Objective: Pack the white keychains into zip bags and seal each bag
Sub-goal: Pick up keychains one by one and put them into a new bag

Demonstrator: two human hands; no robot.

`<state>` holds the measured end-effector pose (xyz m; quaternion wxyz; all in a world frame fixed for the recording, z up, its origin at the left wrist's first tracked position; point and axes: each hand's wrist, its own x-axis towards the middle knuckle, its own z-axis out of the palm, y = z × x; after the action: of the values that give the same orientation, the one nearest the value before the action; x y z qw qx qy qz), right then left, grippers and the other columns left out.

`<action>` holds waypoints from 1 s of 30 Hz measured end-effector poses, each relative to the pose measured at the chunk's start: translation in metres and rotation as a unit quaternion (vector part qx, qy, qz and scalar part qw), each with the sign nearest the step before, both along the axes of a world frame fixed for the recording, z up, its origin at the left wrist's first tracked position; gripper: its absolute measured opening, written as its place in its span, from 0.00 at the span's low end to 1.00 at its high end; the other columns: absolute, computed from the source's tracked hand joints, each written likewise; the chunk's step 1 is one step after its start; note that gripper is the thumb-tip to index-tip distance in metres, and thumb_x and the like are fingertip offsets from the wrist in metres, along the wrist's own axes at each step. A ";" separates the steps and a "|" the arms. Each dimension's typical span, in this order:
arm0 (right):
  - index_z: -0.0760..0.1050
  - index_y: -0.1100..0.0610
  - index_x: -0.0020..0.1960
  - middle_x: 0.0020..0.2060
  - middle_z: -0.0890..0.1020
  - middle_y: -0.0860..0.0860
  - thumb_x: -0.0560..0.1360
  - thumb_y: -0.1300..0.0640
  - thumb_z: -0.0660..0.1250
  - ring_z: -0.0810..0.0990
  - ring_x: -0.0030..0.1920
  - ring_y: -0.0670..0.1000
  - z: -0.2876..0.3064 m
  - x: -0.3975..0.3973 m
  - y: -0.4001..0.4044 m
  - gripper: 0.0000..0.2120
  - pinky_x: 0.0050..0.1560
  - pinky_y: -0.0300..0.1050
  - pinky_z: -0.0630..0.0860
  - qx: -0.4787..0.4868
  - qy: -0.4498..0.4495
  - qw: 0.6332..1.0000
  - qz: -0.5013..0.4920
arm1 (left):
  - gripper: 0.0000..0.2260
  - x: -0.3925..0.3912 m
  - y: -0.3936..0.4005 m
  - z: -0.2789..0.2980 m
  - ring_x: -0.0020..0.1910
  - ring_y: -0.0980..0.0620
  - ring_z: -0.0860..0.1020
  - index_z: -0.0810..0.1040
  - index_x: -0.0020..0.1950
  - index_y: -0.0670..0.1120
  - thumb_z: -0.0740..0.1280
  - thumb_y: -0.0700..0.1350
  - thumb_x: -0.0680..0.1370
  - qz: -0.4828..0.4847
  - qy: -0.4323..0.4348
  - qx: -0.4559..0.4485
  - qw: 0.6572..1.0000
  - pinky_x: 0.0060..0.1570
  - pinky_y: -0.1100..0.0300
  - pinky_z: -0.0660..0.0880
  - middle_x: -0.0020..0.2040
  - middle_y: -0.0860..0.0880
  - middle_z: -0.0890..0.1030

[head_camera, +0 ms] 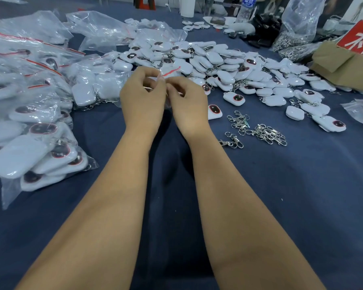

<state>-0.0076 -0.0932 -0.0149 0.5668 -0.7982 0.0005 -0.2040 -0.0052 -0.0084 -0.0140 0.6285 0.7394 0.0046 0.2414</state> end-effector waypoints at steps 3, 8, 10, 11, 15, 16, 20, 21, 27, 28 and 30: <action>0.77 0.61 0.57 0.49 0.81 0.49 0.78 0.70 0.59 0.79 0.51 0.49 0.002 -0.001 -0.005 0.13 0.55 0.38 0.75 0.077 -0.039 0.994 -0.069 | 0.06 0.005 0.004 -0.001 0.36 0.55 0.77 0.77 0.43 0.54 0.66 0.43 0.77 0.028 0.023 -0.069 0.997 0.46 0.48 0.80 0.36 0.54 0.78; 0.68 0.53 0.70 0.60 0.76 0.52 0.74 0.73 0.48 0.77 0.56 0.49 0.002 -0.002 -0.014 0.30 0.58 0.46 0.74 0.112 0.040 0.990 -0.073 | 0.05 0.012 0.012 0.003 0.28 0.56 0.73 0.74 0.45 0.45 0.61 0.38 0.78 0.095 0.043 -0.251 0.962 0.29 0.63 0.72 0.39 0.47 0.75; 0.64 0.52 0.75 0.66 0.75 0.54 0.73 0.74 0.50 0.74 0.63 0.52 0.000 -0.002 -0.013 0.34 0.61 0.47 0.73 0.037 0.061 0.997 -0.028 | 0.05 0.014 0.014 0.004 0.33 0.52 0.72 0.72 0.44 0.46 0.60 0.38 0.78 0.123 0.031 -0.263 0.956 0.34 0.61 0.70 0.40 0.46 0.74; 0.63 0.51 0.76 0.66 0.75 0.54 0.72 0.73 0.52 0.73 0.64 0.54 -0.001 -0.001 -0.011 0.34 0.62 0.49 0.73 -0.034 0.073 0.997 -0.012 | 0.06 0.014 0.014 0.004 0.35 0.51 0.70 0.71 0.42 0.47 0.60 0.38 0.78 0.127 0.026 -0.266 0.955 0.36 0.61 0.69 0.40 0.47 0.73; 0.70 0.55 0.65 0.54 0.78 0.52 0.71 0.65 0.59 0.71 0.57 0.60 -0.005 0.001 -0.008 0.22 0.50 0.47 0.64 -0.304 0.095 0.948 -0.025 | 0.11 0.013 0.012 0.004 0.31 0.57 0.67 0.70 0.37 0.49 0.61 0.36 0.77 0.117 0.021 -0.250 0.961 0.35 0.66 0.66 0.35 0.53 0.70; 0.71 0.56 0.66 0.57 0.76 0.53 0.72 0.64 0.60 0.69 0.60 0.59 -0.005 0.002 -0.009 0.22 0.52 0.46 0.62 -0.327 0.102 0.939 -0.036 | 0.11 0.013 0.012 0.004 0.30 0.58 0.67 0.70 0.37 0.50 0.61 0.36 0.77 0.112 0.021 -0.241 0.964 0.34 0.66 0.66 0.33 0.53 0.69; 0.75 0.57 0.62 0.62 0.71 0.55 0.76 0.56 0.62 0.66 0.63 0.58 -0.007 0.005 -0.010 0.16 0.59 0.47 0.64 -0.351 0.126 0.925 -0.069 | 0.10 0.011 0.009 0.002 0.30 0.59 0.69 0.72 0.37 0.52 0.62 0.39 0.75 0.083 0.035 -0.179 0.980 0.36 0.65 0.67 0.33 0.55 0.72; 0.76 0.58 0.59 0.62 0.71 0.55 0.76 0.53 0.63 0.66 0.63 0.59 -0.008 0.005 -0.010 0.14 0.60 0.47 0.65 -0.351 0.130 0.924 -0.078 | 0.09 0.011 0.009 0.001 0.32 0.57 0.70 0.73 0.37 0.53 0.63 0.40 0.75 0.075 0.041 -0.155 0.984 0.37 0.64 0.68 0.33 0.55 0.73; 0.70 0.59 0.59 0.59 0.75 0.57 0.77 0.50 0.64 0.69 0.61 0.60 -0.007 0.005 -0.010 0.16 0.59 0.50 0.66 -0.301 0.112 0.938 -0.133 | 0.09 0.008 0.005 -0.001 0.31 0.55 0.73 0.71 0.44 0.53 0.62 0.38 0.74 0.018 0.061 -0.116 0.991 0.36 0.61 0.72 0.35 0.52 0.76; 0.69 0.60 0.59 0.56 0.77 0.57 0.78 0.51 0.63 0.71 0.59 0.60 -0.006 0.004 -0.011 0.15 0.57 0.51 0.68 -0.264 0.097 0.950 -0.134 | 0.11 0.008 0.005 -0.001 0.30 0.53 0.73 0.69 0.44 0.55 0.60 0.37 0.73 0.011 0.056 -0.117 0.991 0.36 0.58 0.73 0.34 0.52 0.75; 0.67 0.60 0.59 0.47 0.79 0.53 0.80 0.51 0.62 0.74 0.53 0.59 -0.004 0.002 -0.013 0.15 0.52 0.52 0.71 -0.175 0.073 0.973 -0.130 | 0.14 0.007 0.005 -0.002 0.29 0.50 0.71 0.67 0.43 0.55 0.58 0.35 0.72 -0.012 0.042 -0.109 0.993 0.34 0.54 0.73 0.33 0.49 0.74</action>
<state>-0.0054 -0.1062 -0.0185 0.3855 -0.8909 0.1100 -0.2136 0.0018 -0.0037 -0.0162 0.7073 0.6759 0.0483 0.2011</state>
